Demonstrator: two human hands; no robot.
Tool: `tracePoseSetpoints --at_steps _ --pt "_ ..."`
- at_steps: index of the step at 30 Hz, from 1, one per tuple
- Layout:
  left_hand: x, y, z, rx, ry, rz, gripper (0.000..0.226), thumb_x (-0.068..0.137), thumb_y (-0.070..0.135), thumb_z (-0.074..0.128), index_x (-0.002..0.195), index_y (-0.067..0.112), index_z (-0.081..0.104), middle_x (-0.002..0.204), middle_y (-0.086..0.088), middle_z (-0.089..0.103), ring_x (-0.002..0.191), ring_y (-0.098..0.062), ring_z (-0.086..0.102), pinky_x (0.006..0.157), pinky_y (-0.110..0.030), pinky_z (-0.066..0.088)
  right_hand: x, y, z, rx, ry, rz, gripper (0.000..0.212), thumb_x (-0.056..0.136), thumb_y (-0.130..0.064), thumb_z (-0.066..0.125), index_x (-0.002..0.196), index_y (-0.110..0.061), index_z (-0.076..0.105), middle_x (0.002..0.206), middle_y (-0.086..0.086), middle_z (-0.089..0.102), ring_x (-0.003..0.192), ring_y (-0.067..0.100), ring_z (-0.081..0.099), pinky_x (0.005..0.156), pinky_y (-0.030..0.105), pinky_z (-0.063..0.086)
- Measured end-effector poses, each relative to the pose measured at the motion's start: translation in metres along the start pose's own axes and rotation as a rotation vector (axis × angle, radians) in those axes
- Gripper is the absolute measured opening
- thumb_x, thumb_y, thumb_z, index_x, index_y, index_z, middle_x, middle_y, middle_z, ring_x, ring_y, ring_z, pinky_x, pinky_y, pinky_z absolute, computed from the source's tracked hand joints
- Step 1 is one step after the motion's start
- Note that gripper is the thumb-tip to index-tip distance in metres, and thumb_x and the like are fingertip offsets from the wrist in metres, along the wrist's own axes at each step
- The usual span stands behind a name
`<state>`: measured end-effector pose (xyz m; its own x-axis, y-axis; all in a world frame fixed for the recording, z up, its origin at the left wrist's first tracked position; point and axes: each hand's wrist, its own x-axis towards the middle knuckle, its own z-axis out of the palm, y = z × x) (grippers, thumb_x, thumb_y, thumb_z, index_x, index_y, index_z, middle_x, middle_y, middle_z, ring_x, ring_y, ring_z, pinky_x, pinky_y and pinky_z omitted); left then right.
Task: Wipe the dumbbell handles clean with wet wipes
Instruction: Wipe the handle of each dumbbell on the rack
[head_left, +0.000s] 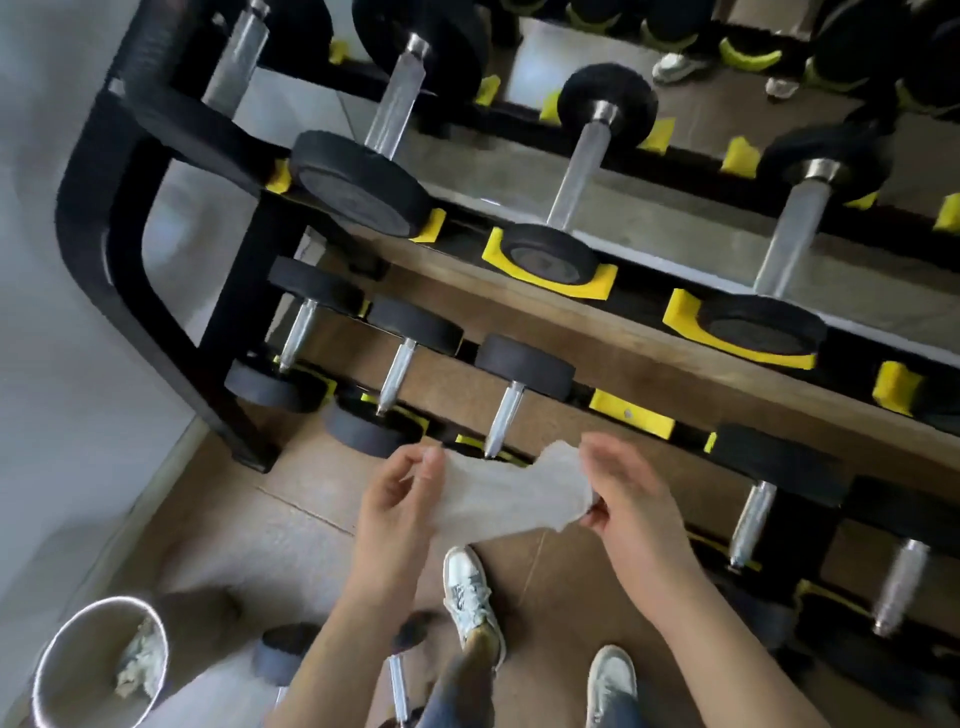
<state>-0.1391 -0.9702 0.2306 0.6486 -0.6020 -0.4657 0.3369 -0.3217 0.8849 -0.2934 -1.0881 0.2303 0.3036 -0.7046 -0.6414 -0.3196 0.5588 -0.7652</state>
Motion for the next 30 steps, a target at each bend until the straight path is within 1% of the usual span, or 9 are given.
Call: tracePoseSetpoints --at_steps 2,4,8,13,17,19,23,26,30 --pt "0.042 -0.031 -0.003 0.217 0.032 0.102 0.019 0.098 0.032 0.053 0.087 0.018 0.061 0.070 0.001 0.052 0.064 -0.011 0.045 0.058 -0.027 0.036 0.038 0.018 0.012 -0.327 0.009 -0.125 0.023 0.084 -0.030 0.072 0.105 -0.029 0.062 0.100 -0.013 0.065 0.089 0.001 0.061 0.069 0.015 0.050" --pt "0.086 -0.065 -0.006 0.425 0.103 0.186 0.019 0.100 0.028 0.049 0.088 0.014 0.056 0.064 0.006 0.047 0.055 -0.007 0.039 0.052 -0.023 0.034 0.079 0.043 0.023 -0.419 0.127 -0.161 0.011 0.088 -0.024 0.068 0.097 -0.023 0.063 0.092 -0.007 0.066 0.076 0.004 0.062 0.061 0.019 0.052" --pt "0.162 -0.131 -0.008 0.543 0.218 0.172 0.019 0.101 0.028 0.048 0.091 0.012 0.052 0.069 0.006 0.050 0.060 -0.005 0.046 0.058 -0.031 0.036 0.156 0.105 0.037 -0.242 0.256 -0.063 0.009 0.094 -0.019 0.060 0.102 -0.015 0.062 0.084 0.004 0.066 0.054 0.007 0.057 0.051 0.025 0.048" --pt "0.222 -0.186 0.012 0.637 0.157 0.164 0.010 0.099 0.026 0.050 0.106 0.019 0.049 0.072 0.003 0.058 0.061 -0.009 0.052 0.053 -0.018 0.038 0.231 0.158 0.043 -0.055 0.198 0.013 0.010 0.096 -0.017 0.058 0.095 -0.021 0.068 0.086 0.002 0.072 0.070 0.013 0.066 0.051 0.022 0.045" --pt "0.246 -0.210 0.021 1.032 0.054 0.407 0.036 0.090 0.021 0.063 0.124 0.017 0.051 0.122 -0.004 0.056 0.109 -0.026 0.048 0.094 -0.035 0.037 0.275 0.181 0.050 0.016 0.161 0.015 0.017 0.095 -0.013 0.058 0.099 -0.029 0.061 0.093 -0.001 0.071 0.081 0.014 0.068 0.066 0.032 0.055" --pt "0.255 -0.217 0.026 1.177 -0.033 0.395 0.036 0.091 0.038 0.061 0.124 0.023 0.055 0.126 -0.002 0.057 0.114 -0.025 0.051 0.096 -0.034 0.039 0.290 0.191 0.052 -0.104 0.210 -0.093 0.022 0.091 -0.011 0.062 0.104 -0.028 0.060 0.101 -0.006 0.065 0.082 0.006 0.063 0.074 0.028 0.055" --pt "0.282 -0.221 0.046 1.247 -0.202 0.294 0.043 0.090 0.058 0.053 0.114 0.024 0.063 0.106 -0.002 0.069 0.102 -0.025 0.064 0.077 -0.032 0.048 0.294 0.201 0.057 -0.313 0.213 -0.533 0.024 0.086 -0.009 0.069 0.099 -0.029 0.062 0.091 -0.014 0.064 0.083 -0.003 0.061 0.073 0.012 0.047" --pt "0.300 -0.217 0.061 1.198 -0.353 0.319 0.038 0.088 0.057 0.056 0.077 0.020 0.058 0.076 -0.001 0.058 0.083 -0.027 0.062 0.062 -0.030 0.035 0.299 0.208 0.067 -0.409 0.076 -0.613 0.028 0.089 -0.013 0.065 0.107 -0.035 0.064 0.094 -0.020 0.066 0.090 -0.001 0.063 0.078 0.019 0.051" --pt "0.315 -0.213 0.074 0.986 -0.392 0.377 0.026 0.092 0.039 0.061 0.080 0.016 0.064 0.077 0.000 0.063 0.075 -0.018 0.060 0.061 -0.027 0.039 0.319 0.211 0.070 -0.388 0.110 -0.715 0.039 0.089 -0.010 0.064 0.112 -0.041 0.059 0.102 -0.016 0.065 0.093 0.000 0.063 0.078 0.022 0.053"
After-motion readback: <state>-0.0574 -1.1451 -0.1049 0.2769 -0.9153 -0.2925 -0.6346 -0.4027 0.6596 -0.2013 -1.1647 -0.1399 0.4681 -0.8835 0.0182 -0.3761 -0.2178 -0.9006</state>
